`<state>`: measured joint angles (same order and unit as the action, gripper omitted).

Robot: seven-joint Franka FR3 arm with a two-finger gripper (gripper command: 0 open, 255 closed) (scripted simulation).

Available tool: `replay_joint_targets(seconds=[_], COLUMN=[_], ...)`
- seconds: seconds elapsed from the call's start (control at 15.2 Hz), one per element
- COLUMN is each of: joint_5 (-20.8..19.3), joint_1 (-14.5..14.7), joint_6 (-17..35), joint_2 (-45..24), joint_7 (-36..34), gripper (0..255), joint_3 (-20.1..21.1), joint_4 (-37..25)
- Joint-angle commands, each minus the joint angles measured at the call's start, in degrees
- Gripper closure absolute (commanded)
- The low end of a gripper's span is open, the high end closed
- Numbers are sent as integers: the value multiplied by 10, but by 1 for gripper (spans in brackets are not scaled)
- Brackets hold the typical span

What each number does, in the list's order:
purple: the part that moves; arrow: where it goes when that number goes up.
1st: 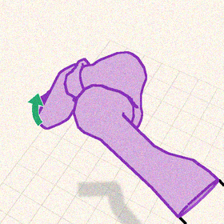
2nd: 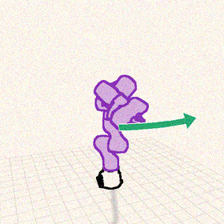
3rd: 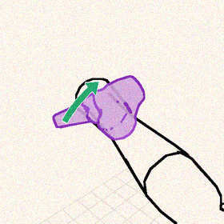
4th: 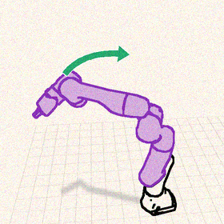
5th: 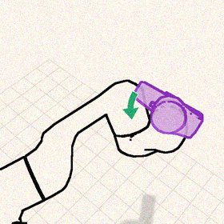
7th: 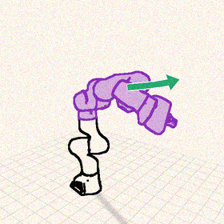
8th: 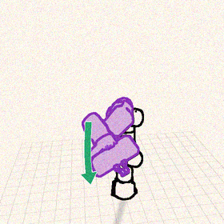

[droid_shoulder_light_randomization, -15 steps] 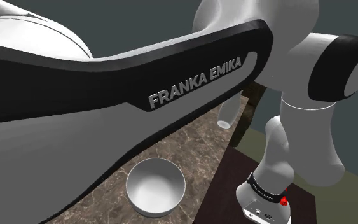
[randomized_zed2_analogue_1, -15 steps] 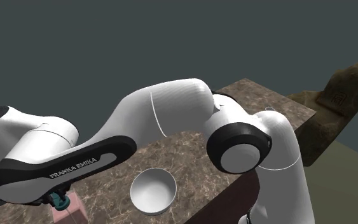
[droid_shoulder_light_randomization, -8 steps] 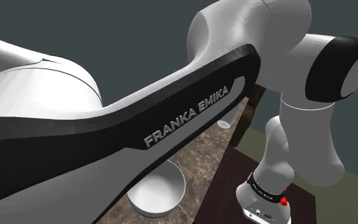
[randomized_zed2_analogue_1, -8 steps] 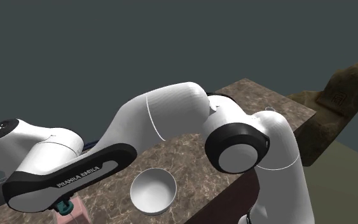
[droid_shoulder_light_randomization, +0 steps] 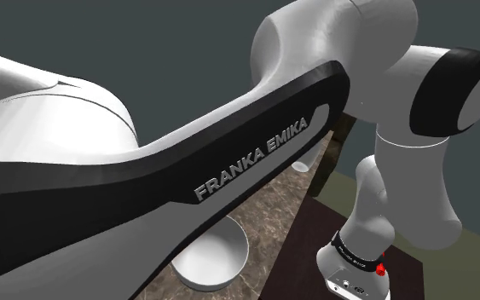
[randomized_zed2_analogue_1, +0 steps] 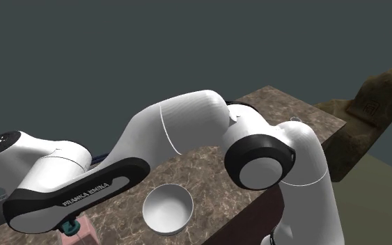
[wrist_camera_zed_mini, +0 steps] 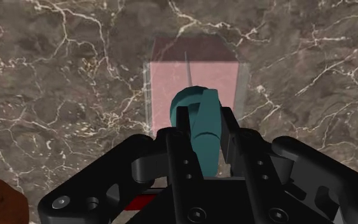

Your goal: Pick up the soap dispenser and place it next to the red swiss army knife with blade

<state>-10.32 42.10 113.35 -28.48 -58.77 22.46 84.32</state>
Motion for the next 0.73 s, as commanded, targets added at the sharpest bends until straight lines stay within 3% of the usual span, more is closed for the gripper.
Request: replay_joint_targets(seconds=[0.0,0.33,0.66], joint_5=[-1,-1,7], joint_1=[0,-1,0], joint_6=[-1,-1,-65], joint_2=[-4,-4,12], joint_7=[-1,0,6], gripper=[0,0,0], joint_3=[-2,-2,2], joint_4=[3,2,-47])
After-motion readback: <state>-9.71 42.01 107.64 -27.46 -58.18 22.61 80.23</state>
